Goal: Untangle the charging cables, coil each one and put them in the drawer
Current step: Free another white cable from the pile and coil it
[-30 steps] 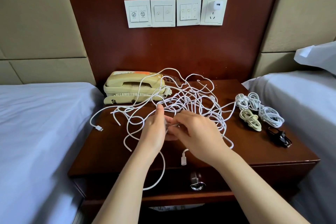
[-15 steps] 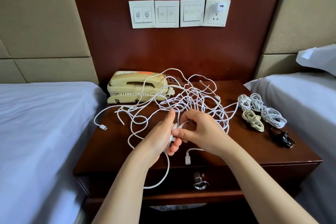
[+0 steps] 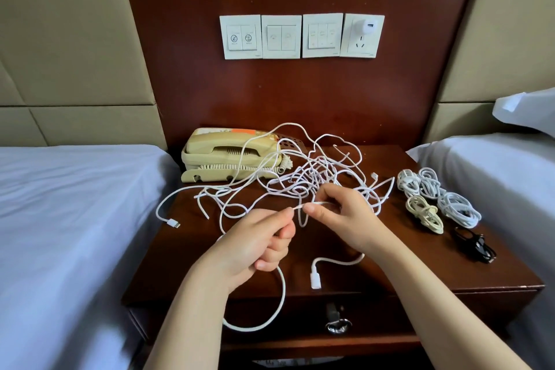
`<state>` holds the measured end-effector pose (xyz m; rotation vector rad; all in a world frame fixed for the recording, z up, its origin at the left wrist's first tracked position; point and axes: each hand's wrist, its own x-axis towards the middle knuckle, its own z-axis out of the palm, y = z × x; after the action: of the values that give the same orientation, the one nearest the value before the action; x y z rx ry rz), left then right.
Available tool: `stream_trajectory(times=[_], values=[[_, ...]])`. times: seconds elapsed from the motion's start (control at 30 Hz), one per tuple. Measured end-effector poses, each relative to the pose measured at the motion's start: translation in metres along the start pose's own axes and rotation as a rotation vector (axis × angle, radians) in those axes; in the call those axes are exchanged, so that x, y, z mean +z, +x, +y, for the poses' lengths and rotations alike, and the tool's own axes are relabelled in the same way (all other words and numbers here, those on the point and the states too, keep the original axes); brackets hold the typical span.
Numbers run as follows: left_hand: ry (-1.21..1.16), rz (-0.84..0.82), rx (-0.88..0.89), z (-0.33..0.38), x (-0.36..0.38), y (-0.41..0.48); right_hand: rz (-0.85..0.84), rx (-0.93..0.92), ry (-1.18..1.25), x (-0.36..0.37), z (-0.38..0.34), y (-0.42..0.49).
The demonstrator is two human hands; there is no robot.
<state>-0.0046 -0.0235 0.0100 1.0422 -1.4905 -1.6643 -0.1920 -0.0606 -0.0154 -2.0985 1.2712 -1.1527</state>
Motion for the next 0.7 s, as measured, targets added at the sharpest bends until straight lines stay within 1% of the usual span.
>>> stream_trajectory(times=[0.07,0.17,0.33,0.43,0.57,0.7], values=[[-0.026,0.064,0.036,0.000,-0.007,0.001,-0.012,-0.010,-0.073,0.003,0.004,0.004],[-0.126,0.157,0.072,0.000,-0.015,0.004,-0.010,-0.012,-0.215,0.009,0.011,0.010],[-0.268,0.303,0.113,0.001,-0.022,0.013,-0.032,0.058,-0.303,0.016,0.024,0.018],[-0.364,0.343,0.137,0.002,-0.022,0.016,0.049,0.093,-0.301,0.015,0.030,0.024],[-0.550,0.355,0.139,0.006,-0.026,0.017,0.167,0.160,-0.320,0.008,0.033,0.033],[-0.675,0.429,0.175,0.006,-0.033,0.020,0.259,0.200,-0.237,0.006,0.026,0.036]])
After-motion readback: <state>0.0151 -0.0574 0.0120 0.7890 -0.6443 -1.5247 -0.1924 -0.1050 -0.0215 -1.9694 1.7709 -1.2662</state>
